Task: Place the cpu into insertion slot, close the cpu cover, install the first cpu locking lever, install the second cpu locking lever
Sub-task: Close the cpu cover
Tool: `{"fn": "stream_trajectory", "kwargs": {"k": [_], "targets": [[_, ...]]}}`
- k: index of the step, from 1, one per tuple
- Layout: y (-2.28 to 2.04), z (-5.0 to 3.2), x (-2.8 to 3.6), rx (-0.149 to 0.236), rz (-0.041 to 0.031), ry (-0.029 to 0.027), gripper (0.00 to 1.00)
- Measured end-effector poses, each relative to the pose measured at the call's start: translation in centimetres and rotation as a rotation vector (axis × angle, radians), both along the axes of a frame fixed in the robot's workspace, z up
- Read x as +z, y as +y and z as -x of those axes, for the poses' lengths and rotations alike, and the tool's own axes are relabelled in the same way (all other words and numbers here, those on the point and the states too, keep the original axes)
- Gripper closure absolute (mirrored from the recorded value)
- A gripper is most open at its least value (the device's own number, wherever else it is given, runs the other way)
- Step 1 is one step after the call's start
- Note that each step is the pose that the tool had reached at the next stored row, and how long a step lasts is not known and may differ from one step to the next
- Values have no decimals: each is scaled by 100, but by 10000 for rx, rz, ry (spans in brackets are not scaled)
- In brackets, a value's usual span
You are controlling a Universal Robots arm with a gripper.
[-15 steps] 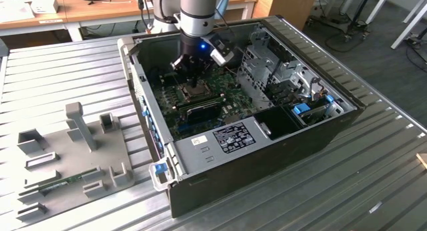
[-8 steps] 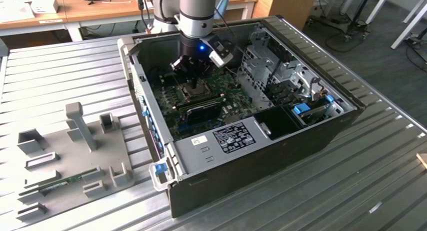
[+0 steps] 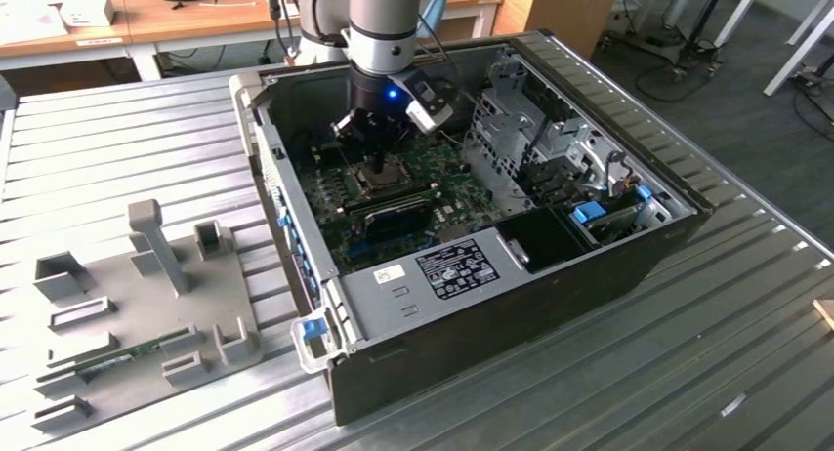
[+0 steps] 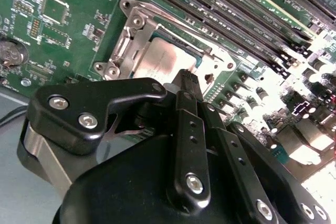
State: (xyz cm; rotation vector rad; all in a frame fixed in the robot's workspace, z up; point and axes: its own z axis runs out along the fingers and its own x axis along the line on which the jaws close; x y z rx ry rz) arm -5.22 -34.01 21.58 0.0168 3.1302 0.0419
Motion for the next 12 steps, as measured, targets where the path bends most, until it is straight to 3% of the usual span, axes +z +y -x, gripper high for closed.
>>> {"fn": "stream_trajectory", "kwargs": {"k": [2,5,7,12], "targets": [[0,44,-6,-2,1,-35,90],[0,55,-8,0,3,-40,90],[0,146,-59,-1,1,-41,90],[0,147,-69,0,1,-41,90]]}}
